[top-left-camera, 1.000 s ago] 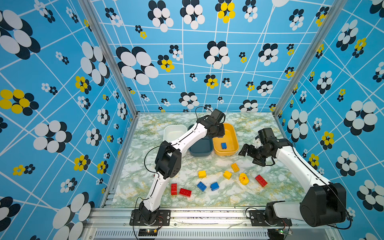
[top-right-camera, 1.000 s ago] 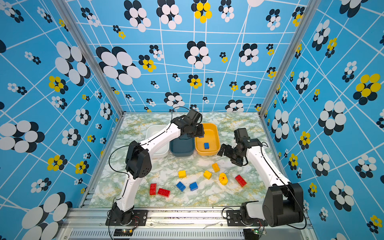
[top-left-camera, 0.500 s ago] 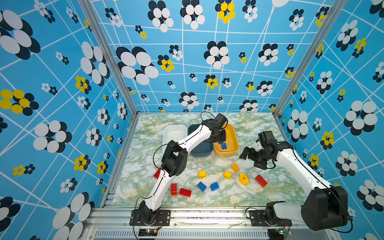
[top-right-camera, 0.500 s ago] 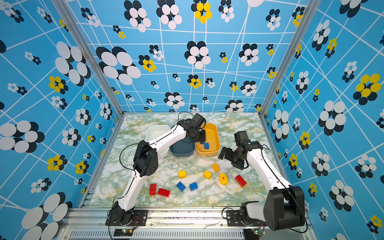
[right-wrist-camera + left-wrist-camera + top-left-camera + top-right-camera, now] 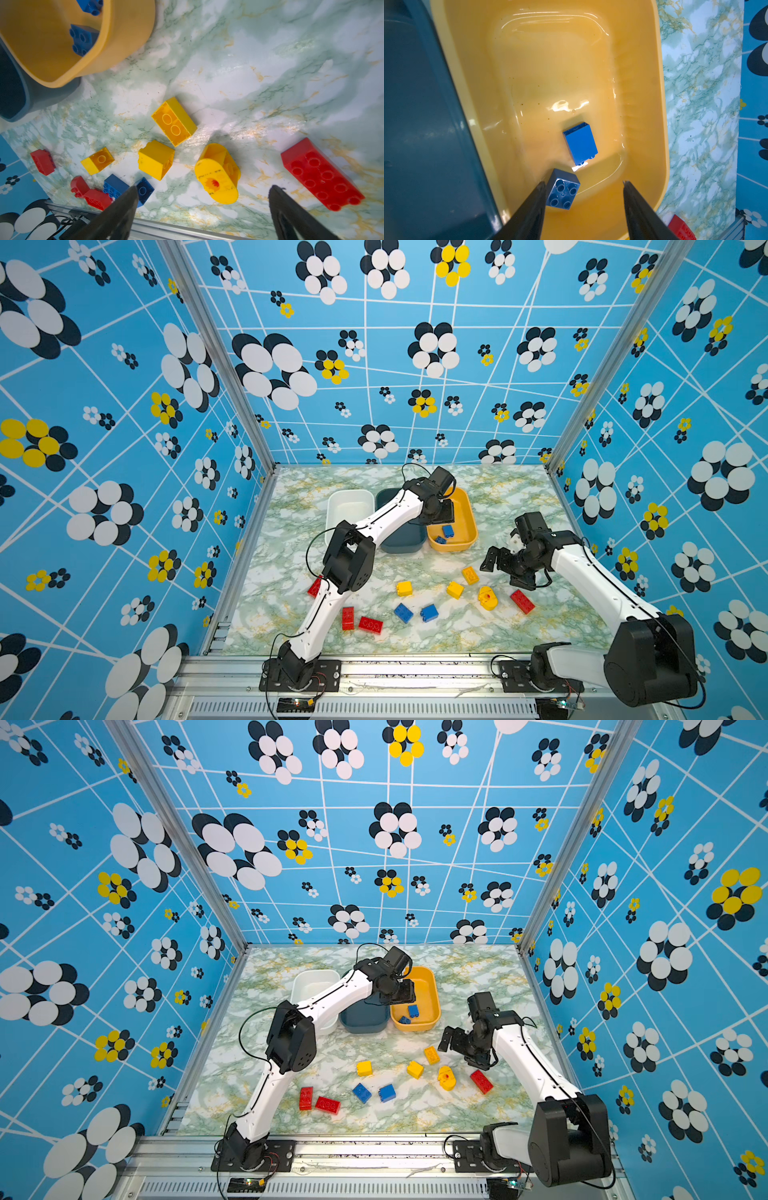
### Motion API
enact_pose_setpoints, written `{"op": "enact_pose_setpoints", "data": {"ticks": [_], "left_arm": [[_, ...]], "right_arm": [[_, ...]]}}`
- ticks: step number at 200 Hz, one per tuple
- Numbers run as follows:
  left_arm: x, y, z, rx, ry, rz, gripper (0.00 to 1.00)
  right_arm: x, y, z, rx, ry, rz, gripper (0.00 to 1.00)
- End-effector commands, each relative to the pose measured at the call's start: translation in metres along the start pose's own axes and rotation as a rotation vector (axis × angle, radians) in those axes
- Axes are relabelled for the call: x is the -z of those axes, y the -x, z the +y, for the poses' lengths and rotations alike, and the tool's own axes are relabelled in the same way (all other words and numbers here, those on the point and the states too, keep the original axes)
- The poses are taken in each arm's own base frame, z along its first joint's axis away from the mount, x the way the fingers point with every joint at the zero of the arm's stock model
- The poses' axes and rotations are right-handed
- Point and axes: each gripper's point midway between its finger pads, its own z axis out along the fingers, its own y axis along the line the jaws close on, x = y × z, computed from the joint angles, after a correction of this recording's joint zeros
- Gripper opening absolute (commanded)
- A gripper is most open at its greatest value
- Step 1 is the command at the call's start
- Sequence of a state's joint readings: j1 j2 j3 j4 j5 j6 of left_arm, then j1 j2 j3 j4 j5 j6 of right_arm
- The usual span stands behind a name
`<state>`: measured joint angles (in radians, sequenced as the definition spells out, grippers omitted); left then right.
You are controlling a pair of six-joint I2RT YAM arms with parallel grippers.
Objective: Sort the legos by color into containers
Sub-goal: 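Open the left gripper to drop the blue brick into the yellow bin, then grasp the round yellow brick with the right gripper while the left gripper withdraws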
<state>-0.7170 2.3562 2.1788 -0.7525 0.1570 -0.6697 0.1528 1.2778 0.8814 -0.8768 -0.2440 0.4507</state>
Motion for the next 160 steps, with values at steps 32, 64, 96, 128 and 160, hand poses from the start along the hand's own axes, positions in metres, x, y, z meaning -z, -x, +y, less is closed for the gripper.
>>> {"op": "enact_pose_setpoints", "data": {"ticks": [32, 64, 96, 128, 160], "left_arm": [[0.052, 0.008, -0.024, 0.0, -0.113, -0.093, 0.73], [0.067, 0.006, -0.018, 0.022, -0.134, -0.121, 0.77], [0.081, 0.004, -0.006, 0.049, -0.143, -0.146, 0.79], [0.094, -0.002, 0.006, 0.068, -0.146, -0.164, 0.81], [0.101, -0.017, 0.016, 0.072, -0.144, -0.152, 0.83]], "right_arm": [[-0.008, -0.027, -0.005, 0.165, -0.104, 0.029, 0.98], [-0.014, -0.031, -0.004, 0.218, -0.153, 0.022, 0.94], [-0.02, -0.036, -0.003, 0.264, -0.2, 0.03, 0.89], [-0.029, -0.038, -0.005, 0.282, -0.238, 0.041, 0.86], [-0.041, -0.042, -0.005, 0.298, -0.255, 0.071, 0.83]]}}
